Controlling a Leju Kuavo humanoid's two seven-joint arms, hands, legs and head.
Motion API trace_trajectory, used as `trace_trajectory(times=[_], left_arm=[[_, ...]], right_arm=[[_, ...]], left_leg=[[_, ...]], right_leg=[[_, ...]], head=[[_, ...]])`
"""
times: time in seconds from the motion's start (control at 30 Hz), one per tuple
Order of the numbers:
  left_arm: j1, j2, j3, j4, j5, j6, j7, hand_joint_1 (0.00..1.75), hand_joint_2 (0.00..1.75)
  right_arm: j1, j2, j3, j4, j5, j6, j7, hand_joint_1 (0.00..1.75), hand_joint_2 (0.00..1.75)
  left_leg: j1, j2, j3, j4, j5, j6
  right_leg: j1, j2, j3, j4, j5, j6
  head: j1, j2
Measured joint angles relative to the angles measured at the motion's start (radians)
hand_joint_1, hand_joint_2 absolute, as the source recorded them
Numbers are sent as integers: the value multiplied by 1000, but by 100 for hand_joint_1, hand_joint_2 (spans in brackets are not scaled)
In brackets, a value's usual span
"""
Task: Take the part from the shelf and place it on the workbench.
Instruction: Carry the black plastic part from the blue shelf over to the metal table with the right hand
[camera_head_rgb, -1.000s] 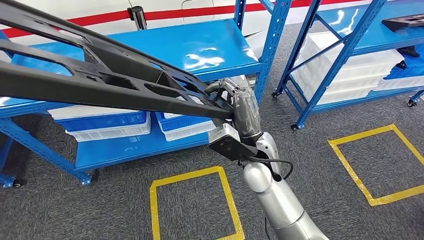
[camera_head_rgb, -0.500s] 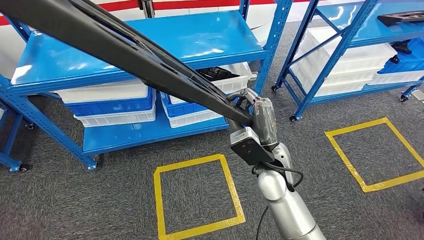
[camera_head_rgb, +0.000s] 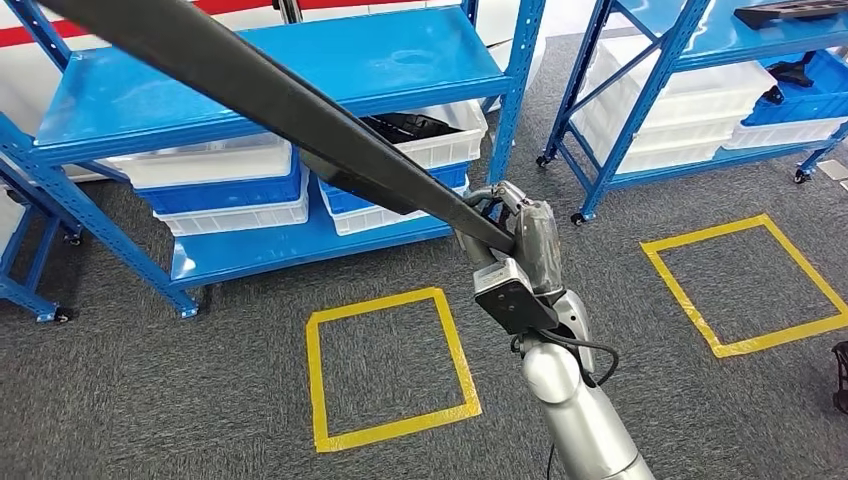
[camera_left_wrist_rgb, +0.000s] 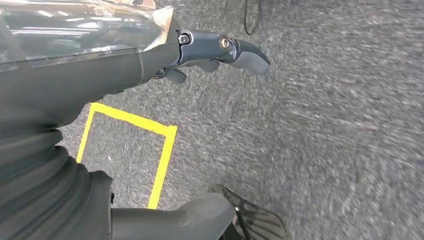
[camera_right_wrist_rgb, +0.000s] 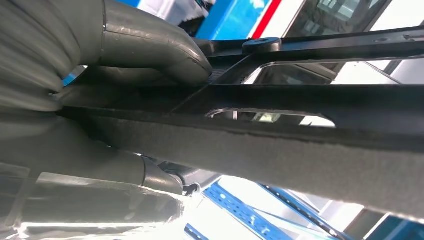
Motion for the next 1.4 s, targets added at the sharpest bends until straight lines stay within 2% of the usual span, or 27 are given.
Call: trace_trajectory(times=[0.07,0.1,0.17,0.2,0.27,0.33,0.37,0.4,0.43,0.5,0.53,0.57,0.6,0.63,0.7,0.77,0.83,0.87,0.9,0.93,0.97,1.07,1.17,1.23,1.27,1.33,1.4], left_arm=[[-5,3,0,0,-3,0,0,0,175],[-8,4,0,0,-4,0,0,0,175],[-10,5,0,0,-6,-1,0,0,175],[-11,5,0,0,-6,-1,0,0,175],[-13,5,0,0,-6,-1,0,0,175],[-15,6,0,-1,-6,-1,0,0,175],[-15,6,0,-1,-6,-1,0,0,175],[-15,6,0,-1,-7,-1,-1,0,175],[-15,6,0,0,-7,-2,-3,0,175],[-15,5,0,0,-7,-2,-5,0,175],[-16,5,0,0,-9,-2,-6,0,175],[-16,5,0,-1,-12,-1,-8,0,175],[-16,5,0,-1,-14,-1,-12,0,175],[-16,5,0,-1,-15,-1,-16,0,175],[-14,5,0,-1,-15,-2,-23,0,175],[-12,4,0,0,-14,-2,-27,0,175],[-10,3,0,0,-12,-3,-28,0,175],[-10,2,1,0,-9,-3,-29,0,175],[-9,2,1,0,-4,-3,-30,0,175],[-8,2,2,0,1,-3,-32,0,175],[-7,2,2,0,6,-3,-35,0,175],[-6,2,7,0,19,-2,-43,0,175],[-1,1,18,0,37,-2,-53,0,175],[2,-2,29,0,51,0,-60,0,175],[3,-3,35,0,56,1,-61,0,175],[5,-5,46,0,65,7,-58,0,175],[8,-6,57,1,74,15,-45,0,175]], right_arm=[[5,-2,-7,0,-21,3,-9,175,175],[7,-2,-10,0,-29,5,-13,175,175],[9,-3,-15,1,-38,7,-17,175,175],[11,-5,-18,2,-39,8,-18,175,175],[14,-7,-24,3,-40,9,-18,175,175],[16,-10,-27,6,-41,10,-18,175,175],[18,-11,-29,8,-43,11,-18,175,175],[19,-12,-29,11,-47,13,-19,175,175],[20,-13,-30,14,-52,16,-19,175,175],[19,-13,-30,22,-63,23,-23,175,175],[17,-13,-30,25,-68,26,-26,175,175],[16,-12,-30,29,-71,29,-29,175,175],[15,-12,-30,32,-75,31,-33,175,175],[14,-12,-30,35,-78,34,-36,175,175],[14,-12,-30,42,-84,38,-41,175,175],[13,-12,-30,48,-88,41,-44,175,175],[13,-12,-30,53,-90,44,-46,175,175],[13,-12,-30,56,-91,46,-47,175,175],[13,-12,-30,60,-93,48,-49,175,175],[13,-12,-30,64,-94,51,-50,175,175],[13,-12,-30,67,-95,53,-51,175,175],[6,-9,-28,72,-95,59,-55,175,175],[-5,-6,-22,79,-93,69,-57,175,175],[-12,-7,-19,84,-98,72,-59,175,175],[-18,-8,-19,88,-103,74,-63,175,175],[-28,-10,-17,100,-116,76,-70,175,175],[-32,-11,-15,115,-128,79,-74,175,175]], left_leg=[[-2,-3,83,-121,-9,7],[-6,-4,99,-151,-19,14],[-11,-4,90,-161,-6,36],[-11,-1,83,-166,5,47],[-10,5,61,-177,34,69],[-12,7,33,-176,57,75],[-13,8,17,-176,69,74],[-13,8,1,-175,81,72],[-13,9,-14,-175,93,70],[-12,9,-41,-173,115,61],[-12,9,-51,-172,124,55],[-13,9,-57,-173,133,48],[-14,8,-60,-174,140,42],[-15,8,-61,-176,148,36],[-12,6,-64,-177,151,27],[-8,5,-85,-125,98,19],[-8,3,-130,5,10,13],[-8,3,-151,73,-19,12],[-8,3,-159,115,-28,12],[-8,3,-150,119,-19,14],[-9,3,-121,81,6,19],[-17,1,-11,-106,73,47],[-28,4,9,-157,76,60],[-23,6,19,-183,82,67],[-19,6,24,-196,86,71],[-15,7,26,-208,91,77],[-14,6,25,-206,91,76]], right_leg=[[3,-1,-20,15,10,12],[4,-2,-25,18,16,20],[7,-2,-31,16,32,36],[8,0,-40,22,27,39],[8,5,-71,79,-30,34],[5,7,-105,199,-117,26],[4,7,-113,258,-141,30],[2,7,-108,293,-145,38],[1,7,-87,295,-130,49],[-3,7,2,196,-89,67],[-3,8,60,116,-89,66],[1,9,101,49,-97,59],[5,10,126,2,-110,49],[10,11,134,-19,-118,39],[6,10,126,-20,-108,19],[-1,8,123,-21,-95,-3],[3,6,116,-20,-84,-18],[7,6,112,-19,-82,-20],[10,5,109,-18,-80,-22],[13,6,108,-17,-79,-22],[16,6,108,-16,-79,-22],[25,7,106,-13,-80,-19],[25,6,97,-15,-76,-9],[24,6,85,1,-90,-4],[25,7,67,35,-108,-3],[18,9,7,156,-157,-1],[6,9,-46,260,-183,11]], head=[[1,0],[2,0],[4,0],[4,0],[7,0],[10,0],[9,0],[9,0],[9,0],[9,0],[10,0],[9,0],[9,0],[8,0],[8,0],[7,0],[6,0],[6,0],[6,0],[6,0],[6,0],[7,0],[7,0],[8,0],[9,0],[12,0],[14,0]])
